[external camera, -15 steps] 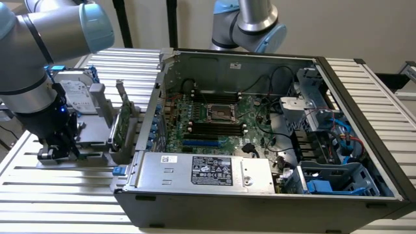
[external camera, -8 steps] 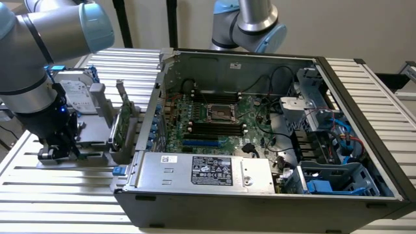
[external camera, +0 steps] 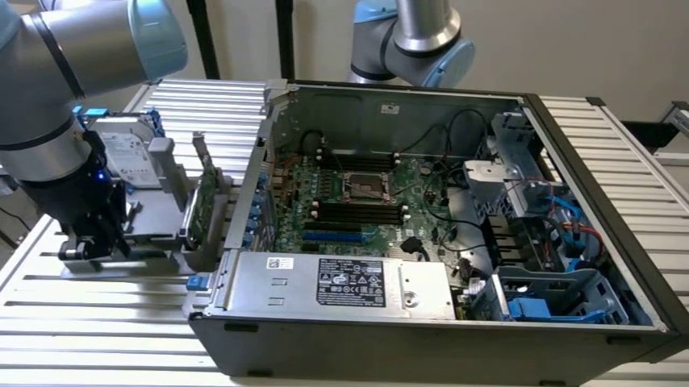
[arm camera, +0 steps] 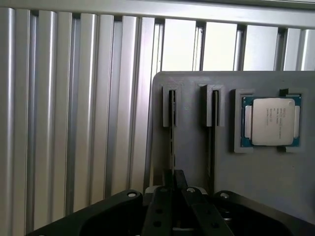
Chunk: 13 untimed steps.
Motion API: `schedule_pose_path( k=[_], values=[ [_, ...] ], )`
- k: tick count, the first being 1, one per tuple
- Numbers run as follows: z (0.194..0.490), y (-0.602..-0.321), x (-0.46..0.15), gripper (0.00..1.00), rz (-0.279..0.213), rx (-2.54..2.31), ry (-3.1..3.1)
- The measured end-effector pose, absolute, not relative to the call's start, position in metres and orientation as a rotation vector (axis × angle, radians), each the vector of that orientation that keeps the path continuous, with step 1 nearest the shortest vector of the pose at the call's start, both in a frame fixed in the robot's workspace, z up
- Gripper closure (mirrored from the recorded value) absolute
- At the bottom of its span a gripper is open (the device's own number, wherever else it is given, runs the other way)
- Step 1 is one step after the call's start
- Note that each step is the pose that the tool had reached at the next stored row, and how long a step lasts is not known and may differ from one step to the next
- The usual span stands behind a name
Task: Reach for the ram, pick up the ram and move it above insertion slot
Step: 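Pick up the ram and move it above insertion slot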
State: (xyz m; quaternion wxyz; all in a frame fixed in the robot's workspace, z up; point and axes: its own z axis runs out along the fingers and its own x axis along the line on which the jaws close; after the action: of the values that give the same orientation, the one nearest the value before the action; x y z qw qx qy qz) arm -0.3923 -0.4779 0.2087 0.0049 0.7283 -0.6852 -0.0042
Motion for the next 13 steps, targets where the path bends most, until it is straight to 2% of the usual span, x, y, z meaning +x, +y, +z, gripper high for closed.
schedule_pose_path(
  k=[6, 13],
  values=[
    [0.219, -0.478, -0.392, 0.87, -0.016, 2.282, -2.147],
    [0.245, -0.478, -0.39, 0.87, -0.02, 2.284, -2.149]
  ],
)
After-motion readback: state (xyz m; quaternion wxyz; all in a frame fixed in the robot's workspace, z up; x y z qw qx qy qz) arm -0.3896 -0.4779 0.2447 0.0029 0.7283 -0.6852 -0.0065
